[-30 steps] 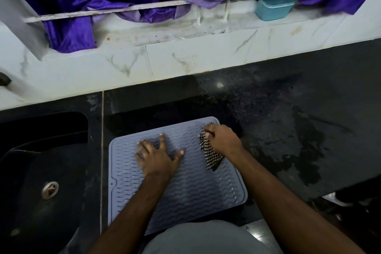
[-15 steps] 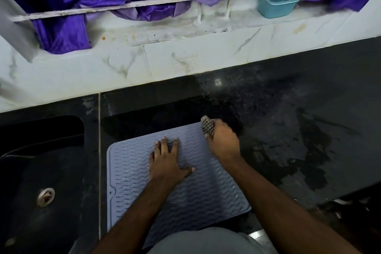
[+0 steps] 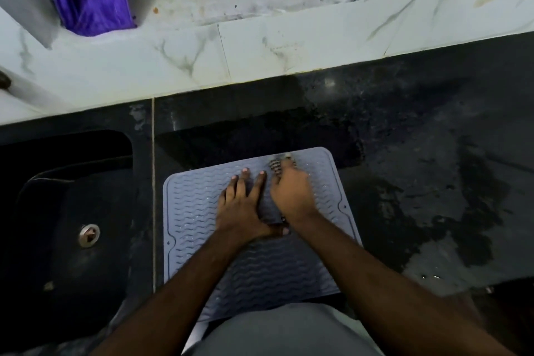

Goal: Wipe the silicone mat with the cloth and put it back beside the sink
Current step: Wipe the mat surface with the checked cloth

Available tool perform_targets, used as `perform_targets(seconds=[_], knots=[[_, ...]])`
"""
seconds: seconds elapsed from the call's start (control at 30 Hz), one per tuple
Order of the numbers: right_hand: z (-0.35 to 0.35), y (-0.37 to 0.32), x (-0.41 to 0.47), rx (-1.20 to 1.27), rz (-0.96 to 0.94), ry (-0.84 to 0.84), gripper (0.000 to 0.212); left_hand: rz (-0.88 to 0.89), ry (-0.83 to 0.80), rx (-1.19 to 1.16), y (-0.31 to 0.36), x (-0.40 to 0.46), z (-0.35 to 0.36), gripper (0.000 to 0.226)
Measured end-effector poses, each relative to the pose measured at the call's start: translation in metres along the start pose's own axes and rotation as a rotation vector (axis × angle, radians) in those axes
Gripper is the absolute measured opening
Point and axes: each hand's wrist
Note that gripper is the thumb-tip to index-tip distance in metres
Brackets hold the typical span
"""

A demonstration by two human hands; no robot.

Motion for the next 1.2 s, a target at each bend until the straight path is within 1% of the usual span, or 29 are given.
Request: perform_targets(seconds=[0.1, 0.23, 0.33, 0.4, 0.47, 0.5, 0.57, 0.67, 0.73, 0.8, 1.03, 1.2], knots=[[0.015, -0.013, -0.005, -0.056, -0.072, -0.018, 0.043, -0.005, -0.012, 0.025, 0.000, -0.002, -0.001, 0.134], [0.014, -0.009, -0.002, -0.110, -0.112, -0.015, 0.038, 0.037, -0.001, -0.032, -0.003, -0.004, -0.001, 0.131], [0.016, -0.010, -0.003, -0.105, -0.158, -0.004, 0.041, 0.098, 0.071, -0.108, -0.022, -0.016, -0.008, 0.127], [0.017, -0.008, -0.003, -0.105, -0.186, 0.001, 0.042, 0.058, 0.171, -0.114, -0.046, -0.032, -0.013, 0.126], [0.017, -0.008, -0.004, -0.114, -0.197, 0.023, 0.042, -0.049, 0.232, -0.107, -0.071, -0.051, -0.012, 0.131], [0.018, -0.009, -0.005, -0.125, -0.200, 0.036, 0.042, -0.083, 0.233, -0.102, -0.081, -0.059, -0.009, 0.133], [0.019, -0.011, -0.007, -0.151, -0.196, 0.066, 0.042, -0.093, 0.210, -0.115, -0.092, -0.066, -0.001, 0.135], [0.022, -0.018, -0.011, -0.166, -0.147, 0.090, 0.035, -0.092, 0.193, -0.201, -0.096, -0.064, 0.003, 0.137], [0.024, -0.024, -0.015, -0.167, -0.109, 0.093, 0.033, -0.089, 0.176, -0.201, -0.096, -0.061, 0.003, 0.138], [0.029, -0.033, -0.021, -0.179, -0.125, 0.090, 0.032, -0.085, 0.178, -0.196, -0.096, -0.060, 0.002, 0.139], [0.062, -0.074, -0.032, -0.200, -0.151, -0.043, 0.029, -0.083, 0.181, -0.217, -0.099, -0.056, 0.005, 0.141], [0.066, -0.077, -0.031, -0.301, -0.263, -0.072, 0.032, -0.088, 0.176, -0.228, -0.101, -0.055, 0.007, 0.141]])
Point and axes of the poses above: each hand's wrist, its own x-axis towards the middle knuckle, its own z-axis out of the palm, y = z × x, and after that the axes turned 5 degrees about z, right-handed
